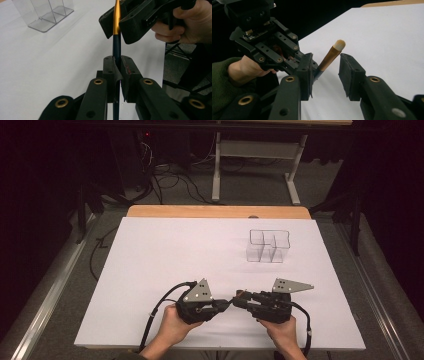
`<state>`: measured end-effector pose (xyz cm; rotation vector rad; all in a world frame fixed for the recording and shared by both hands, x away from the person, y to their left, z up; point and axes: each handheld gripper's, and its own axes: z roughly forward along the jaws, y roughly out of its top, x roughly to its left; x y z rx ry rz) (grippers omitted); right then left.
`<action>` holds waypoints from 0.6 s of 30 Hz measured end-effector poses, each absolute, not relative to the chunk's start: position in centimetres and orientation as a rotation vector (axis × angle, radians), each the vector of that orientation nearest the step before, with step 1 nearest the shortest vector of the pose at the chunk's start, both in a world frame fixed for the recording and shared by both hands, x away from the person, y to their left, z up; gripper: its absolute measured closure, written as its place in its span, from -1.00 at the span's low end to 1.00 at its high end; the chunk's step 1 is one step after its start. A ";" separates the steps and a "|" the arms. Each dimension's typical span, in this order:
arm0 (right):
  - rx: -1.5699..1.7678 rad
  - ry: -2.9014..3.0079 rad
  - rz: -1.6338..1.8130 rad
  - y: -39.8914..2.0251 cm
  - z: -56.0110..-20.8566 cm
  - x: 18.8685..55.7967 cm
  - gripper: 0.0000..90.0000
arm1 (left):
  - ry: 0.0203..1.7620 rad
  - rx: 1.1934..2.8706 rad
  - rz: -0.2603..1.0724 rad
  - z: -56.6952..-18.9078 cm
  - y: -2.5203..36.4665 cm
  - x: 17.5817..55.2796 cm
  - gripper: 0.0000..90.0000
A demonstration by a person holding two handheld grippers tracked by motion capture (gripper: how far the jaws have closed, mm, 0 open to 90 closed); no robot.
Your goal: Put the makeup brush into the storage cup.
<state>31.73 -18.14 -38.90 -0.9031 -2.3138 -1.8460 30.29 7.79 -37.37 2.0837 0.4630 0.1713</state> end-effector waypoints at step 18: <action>-0.888 -2.252 -1.879 -17.8 -39.4 31.7 0.64 | 0.468 2.060 0.150 -37.6 7.6 30.3 0.84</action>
